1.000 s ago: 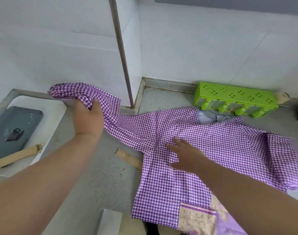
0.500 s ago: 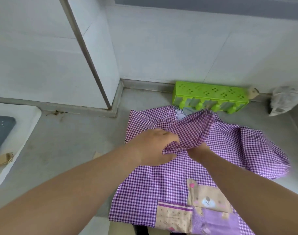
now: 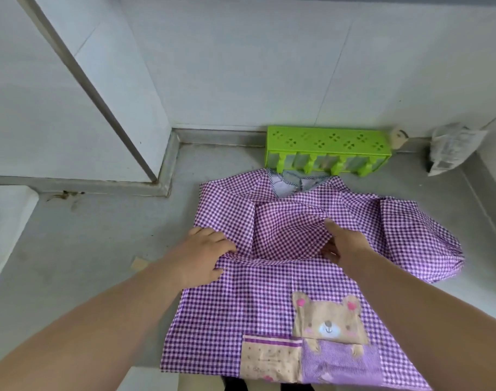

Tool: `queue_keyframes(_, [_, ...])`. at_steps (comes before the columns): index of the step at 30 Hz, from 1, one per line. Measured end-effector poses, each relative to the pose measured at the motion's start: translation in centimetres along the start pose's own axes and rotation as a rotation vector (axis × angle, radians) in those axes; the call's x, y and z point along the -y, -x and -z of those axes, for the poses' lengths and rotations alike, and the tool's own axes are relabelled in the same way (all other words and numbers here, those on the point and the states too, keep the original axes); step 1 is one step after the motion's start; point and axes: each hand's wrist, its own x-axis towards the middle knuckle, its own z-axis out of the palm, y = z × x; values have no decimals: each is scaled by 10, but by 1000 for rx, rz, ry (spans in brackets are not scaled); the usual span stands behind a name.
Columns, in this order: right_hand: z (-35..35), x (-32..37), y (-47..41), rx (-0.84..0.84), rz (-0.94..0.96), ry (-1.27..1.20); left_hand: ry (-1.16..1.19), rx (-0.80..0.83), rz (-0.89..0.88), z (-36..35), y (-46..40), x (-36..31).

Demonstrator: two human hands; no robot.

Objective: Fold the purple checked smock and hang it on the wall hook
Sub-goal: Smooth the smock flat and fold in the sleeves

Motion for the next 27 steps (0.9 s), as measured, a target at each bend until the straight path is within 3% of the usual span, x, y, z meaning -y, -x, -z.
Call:
queue_keyframes(6, [15,23,4,-187,166,157,-23,-92,97,-8,1,0])
queue_keyframes(8, [36,28,4,-280,217,45,2,-77,133,-10,-2,-1])
queue_keyframes(12, [67,30,1,-295,19,-52,34,30,155,-17,-7,-3])
queue_keyframes(15, [75,25,1,-330,6,152,13,159,183,-19,-7,-5])
queue_keyframes(19, [76,9,13,-502,276,609,22,134,282,-11,-13,-10])
queue_keyframes(21, [69,3,20,-432,588,934,32,100,347,-11,-18,-8])
queue_keyframes(23, [59,-3,21,-260,838,1217,131,79,468,-14,-23,-6])
queue_keyframes(24, [54,-5,21,-147,862,1310,231,47,558,-18,-25,-5])
queue_keyframes(27, [37,-13,21,67,703,1468,700,-160,867,-19,-31,-5])
